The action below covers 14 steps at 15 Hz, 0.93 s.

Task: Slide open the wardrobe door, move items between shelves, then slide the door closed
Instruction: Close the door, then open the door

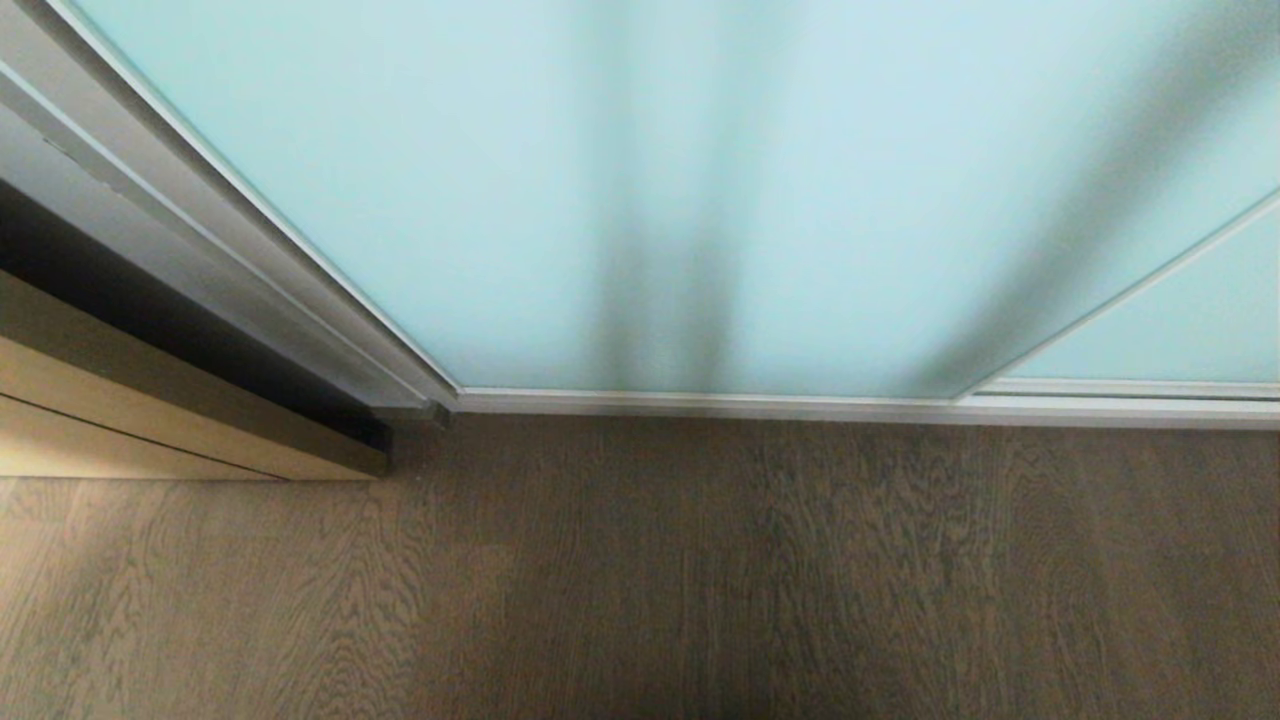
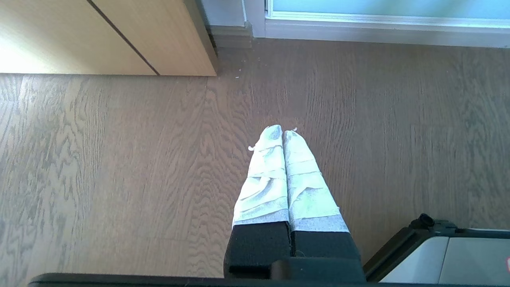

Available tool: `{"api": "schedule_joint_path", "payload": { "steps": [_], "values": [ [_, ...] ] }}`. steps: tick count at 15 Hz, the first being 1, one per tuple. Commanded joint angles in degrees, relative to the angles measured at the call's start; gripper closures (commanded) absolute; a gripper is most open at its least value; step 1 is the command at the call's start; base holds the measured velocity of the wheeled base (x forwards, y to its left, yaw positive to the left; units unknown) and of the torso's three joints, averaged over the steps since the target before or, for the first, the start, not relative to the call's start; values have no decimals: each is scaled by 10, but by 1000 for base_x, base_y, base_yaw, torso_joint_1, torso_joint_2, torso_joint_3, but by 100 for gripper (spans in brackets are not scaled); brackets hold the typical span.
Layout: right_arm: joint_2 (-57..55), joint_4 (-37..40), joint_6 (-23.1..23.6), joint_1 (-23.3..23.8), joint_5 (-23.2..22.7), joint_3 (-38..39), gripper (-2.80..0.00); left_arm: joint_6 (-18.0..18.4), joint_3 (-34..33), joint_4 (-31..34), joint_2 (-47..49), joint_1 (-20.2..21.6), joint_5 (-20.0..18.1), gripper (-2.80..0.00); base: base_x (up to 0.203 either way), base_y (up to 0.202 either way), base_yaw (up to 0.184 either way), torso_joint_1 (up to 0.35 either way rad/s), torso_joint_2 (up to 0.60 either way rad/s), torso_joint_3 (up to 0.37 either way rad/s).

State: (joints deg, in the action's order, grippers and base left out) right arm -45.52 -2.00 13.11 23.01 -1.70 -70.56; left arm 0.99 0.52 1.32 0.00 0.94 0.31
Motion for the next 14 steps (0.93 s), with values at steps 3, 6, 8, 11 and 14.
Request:
{"api": "schedule_joint_path", "payload": {
  "steps": [3,6,8,11,14],
  "values": [
    [177,12,12,-134,0,323,0,0,0,0,1,0,0,0,0,0,0,0,0,0],
    [315,36,-21,-199,-1,482,0,0,0,0,1,0,0,0,0,0,0,0,0,0],
    [388,63,-49,-216,-4,559,0,0,0,0,1,0,0,0,0,0,0,0,0,0],
    [455,59,-71,-224,-16,666,0,0,0,0,1,0,0,0,0,0,0,0,0,0],
    [455,18,-83,-227,4,706,0,0,0,0,1,0,0,0,0,0,0,0,0,0]
  ]
}}
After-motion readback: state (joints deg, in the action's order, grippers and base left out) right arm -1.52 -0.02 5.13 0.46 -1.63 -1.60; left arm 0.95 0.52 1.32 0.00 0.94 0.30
